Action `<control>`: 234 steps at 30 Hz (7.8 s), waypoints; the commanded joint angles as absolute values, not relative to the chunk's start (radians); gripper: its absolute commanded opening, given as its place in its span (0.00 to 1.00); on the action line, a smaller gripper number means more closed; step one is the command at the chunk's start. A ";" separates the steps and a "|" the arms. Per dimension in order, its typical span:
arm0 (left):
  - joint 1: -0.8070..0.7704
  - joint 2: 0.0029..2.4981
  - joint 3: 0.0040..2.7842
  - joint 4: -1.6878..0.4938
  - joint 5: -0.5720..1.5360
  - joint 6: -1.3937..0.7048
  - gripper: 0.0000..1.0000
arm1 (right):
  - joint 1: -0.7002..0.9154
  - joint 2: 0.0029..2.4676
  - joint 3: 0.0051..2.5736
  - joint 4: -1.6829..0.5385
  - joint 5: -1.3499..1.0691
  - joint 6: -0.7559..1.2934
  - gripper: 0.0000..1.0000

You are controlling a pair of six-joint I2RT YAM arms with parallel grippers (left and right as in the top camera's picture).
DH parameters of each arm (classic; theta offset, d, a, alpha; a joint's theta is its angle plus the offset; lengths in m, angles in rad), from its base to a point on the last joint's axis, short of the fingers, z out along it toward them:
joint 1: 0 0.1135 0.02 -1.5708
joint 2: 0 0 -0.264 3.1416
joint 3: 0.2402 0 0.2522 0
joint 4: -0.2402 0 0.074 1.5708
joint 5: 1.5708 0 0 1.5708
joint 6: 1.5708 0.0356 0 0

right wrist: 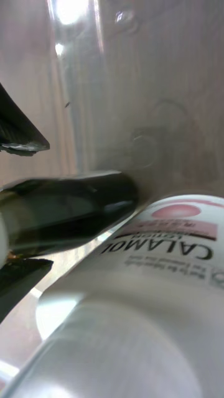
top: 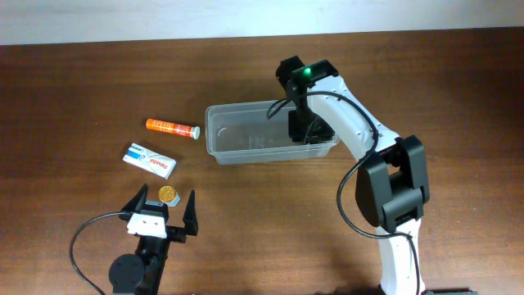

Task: Pack container

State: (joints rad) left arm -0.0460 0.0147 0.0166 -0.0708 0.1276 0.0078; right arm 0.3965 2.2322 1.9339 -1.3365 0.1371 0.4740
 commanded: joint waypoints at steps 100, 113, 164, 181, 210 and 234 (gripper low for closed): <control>-0.028 1.546 1.220 -1.085 0.146 -0.013 1.00 | -0.216 2.217 2.626 -1.684 0.154 0.401 0.98; 0.050 1.562 1.215 -1.010 0.143 -0.068 0.99 | -0.216 2.217 2.626 -1.684 0.154 0.401 0.99; 0.162 1.824 1.216 -0.684 0.121 -0.554 0.99 | -0.216 2.217 2.626 -1.684 0.154 0.401 0.99; 0.187 2.048 1.400 -0.808 0.164 -0.507 0.99 | -0.216 2.217 2.626 -1.684 0.154 0.401 0.98; 0.186 2.048 1.400 -0.833 -0.102 -0.334 0.75 | -0.216 2.217 2.626 -1.684 0.154 0.401 0.98; 0.186 2.048 1.517 -0.895 -0.094 -0.334 0.57 | -0.216 2.217 2.626 -1.684 0.154 0.401 0.98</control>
